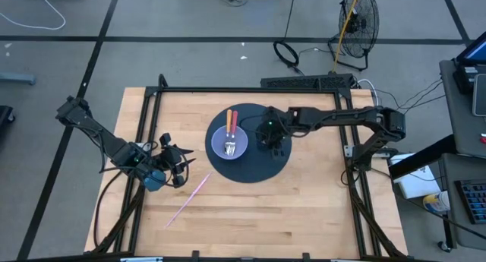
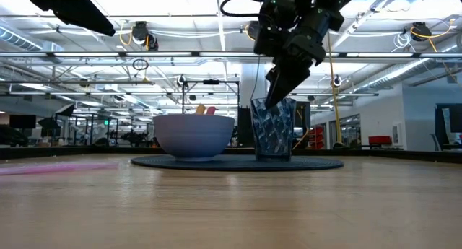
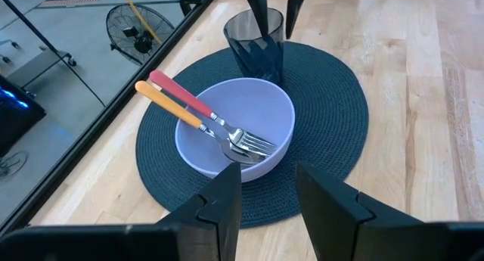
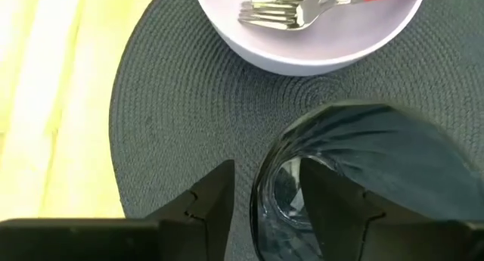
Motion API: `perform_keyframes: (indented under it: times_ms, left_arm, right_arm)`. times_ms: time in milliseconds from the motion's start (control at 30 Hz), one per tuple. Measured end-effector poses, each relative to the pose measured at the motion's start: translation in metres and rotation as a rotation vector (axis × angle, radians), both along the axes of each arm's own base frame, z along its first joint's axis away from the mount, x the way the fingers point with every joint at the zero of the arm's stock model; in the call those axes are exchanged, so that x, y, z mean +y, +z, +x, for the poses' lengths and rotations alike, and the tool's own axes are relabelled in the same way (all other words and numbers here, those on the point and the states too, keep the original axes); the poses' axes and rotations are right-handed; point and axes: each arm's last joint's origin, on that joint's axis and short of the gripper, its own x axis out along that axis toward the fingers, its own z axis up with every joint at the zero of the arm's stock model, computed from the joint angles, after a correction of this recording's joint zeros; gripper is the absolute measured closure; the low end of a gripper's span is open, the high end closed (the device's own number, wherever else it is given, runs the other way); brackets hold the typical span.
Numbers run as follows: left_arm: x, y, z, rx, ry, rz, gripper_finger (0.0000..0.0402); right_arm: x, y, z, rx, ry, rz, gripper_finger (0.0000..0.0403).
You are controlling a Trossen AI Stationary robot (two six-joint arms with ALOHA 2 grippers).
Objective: Pick & Place Utensil
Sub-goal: Put the pink straw into the blue cup on the mat
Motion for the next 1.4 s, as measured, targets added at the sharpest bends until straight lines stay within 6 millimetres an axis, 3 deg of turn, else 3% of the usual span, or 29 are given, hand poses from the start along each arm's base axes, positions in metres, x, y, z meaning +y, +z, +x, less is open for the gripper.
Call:
perform_keyframes:
  times_ms: [267,433,700,867,1067,1400]
  left_arm:
    - [0.0,0.0,0.0,0.001,-0.001,0.002,0.0268]
    - [0.0,0.0,0.0,0.002,-0.002,0.002,0.0268]
    - [0.0,0.0,0.0,0.002,-0.004,-0.001,0.0268]
    - [0.0,0.0,0.0,-0.002,0.0,0.001,0.0268]
    - [-0.001,-0.001,0.001,0.01,-0.005,-0.101,0.0268]
    - [-0.006,-0.032,0.022,0.218,0.068,-0.34,0.0268]
  right_arm:
    - [0.006,0.017,0.002,0.026,0.018,0.001,0.0252]
    - [0.008,0.037,-0.008,-0.012,0.016,-0.008,0.0252]
    - [0.015,0.079,-0.042,-0.12,0.003,-0.019,0.0252]
    - [0.027,0.095,-0.075,-0.211,0.013,-0.03,0.0256]
    - [0.043,0.091,-0.118,-0.357,0.015,-0.012,0.0257]
    - [0.071,0.036,-0.161,-0.638,0.102,0.067,0.0258]
